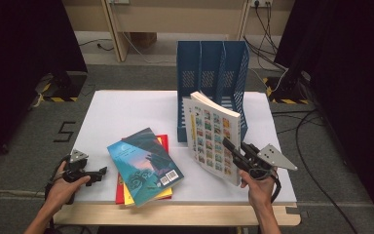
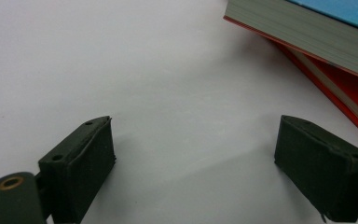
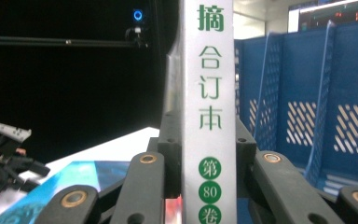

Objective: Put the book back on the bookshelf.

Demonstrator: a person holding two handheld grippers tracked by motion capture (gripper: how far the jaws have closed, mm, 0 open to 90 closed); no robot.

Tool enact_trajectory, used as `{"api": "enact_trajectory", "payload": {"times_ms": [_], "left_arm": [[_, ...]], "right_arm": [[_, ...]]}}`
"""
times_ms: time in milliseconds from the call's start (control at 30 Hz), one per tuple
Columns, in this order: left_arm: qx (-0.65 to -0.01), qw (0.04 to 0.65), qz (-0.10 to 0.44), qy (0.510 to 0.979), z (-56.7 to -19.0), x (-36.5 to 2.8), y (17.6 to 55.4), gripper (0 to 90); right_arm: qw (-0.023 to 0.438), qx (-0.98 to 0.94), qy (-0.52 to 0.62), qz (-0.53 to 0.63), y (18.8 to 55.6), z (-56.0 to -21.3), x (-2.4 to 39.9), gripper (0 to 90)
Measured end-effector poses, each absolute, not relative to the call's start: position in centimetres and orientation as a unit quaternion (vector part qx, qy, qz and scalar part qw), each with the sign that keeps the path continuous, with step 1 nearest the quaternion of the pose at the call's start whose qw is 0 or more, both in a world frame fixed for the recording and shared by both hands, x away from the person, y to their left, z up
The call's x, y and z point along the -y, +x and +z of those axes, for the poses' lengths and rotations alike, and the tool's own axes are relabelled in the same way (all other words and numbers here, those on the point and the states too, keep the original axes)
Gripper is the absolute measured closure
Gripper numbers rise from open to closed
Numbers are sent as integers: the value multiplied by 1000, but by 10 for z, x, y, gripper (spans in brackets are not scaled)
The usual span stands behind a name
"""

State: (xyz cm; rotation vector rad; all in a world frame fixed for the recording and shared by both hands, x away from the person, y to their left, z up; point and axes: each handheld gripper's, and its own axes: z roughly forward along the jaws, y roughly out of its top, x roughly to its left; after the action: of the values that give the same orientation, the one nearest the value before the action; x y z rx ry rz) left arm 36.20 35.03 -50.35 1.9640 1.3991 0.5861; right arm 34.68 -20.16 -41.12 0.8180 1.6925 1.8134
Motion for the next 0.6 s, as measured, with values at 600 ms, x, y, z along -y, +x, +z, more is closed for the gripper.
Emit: {"api": "enact_trajectory", "payload": {"times_ms": [600], "left_arm": [[-534, 325, 224, 748, -504, -350, 362, 109]], "right_arm": [[281, -635, 314, 647, 314, -427, 219, 735]]}}
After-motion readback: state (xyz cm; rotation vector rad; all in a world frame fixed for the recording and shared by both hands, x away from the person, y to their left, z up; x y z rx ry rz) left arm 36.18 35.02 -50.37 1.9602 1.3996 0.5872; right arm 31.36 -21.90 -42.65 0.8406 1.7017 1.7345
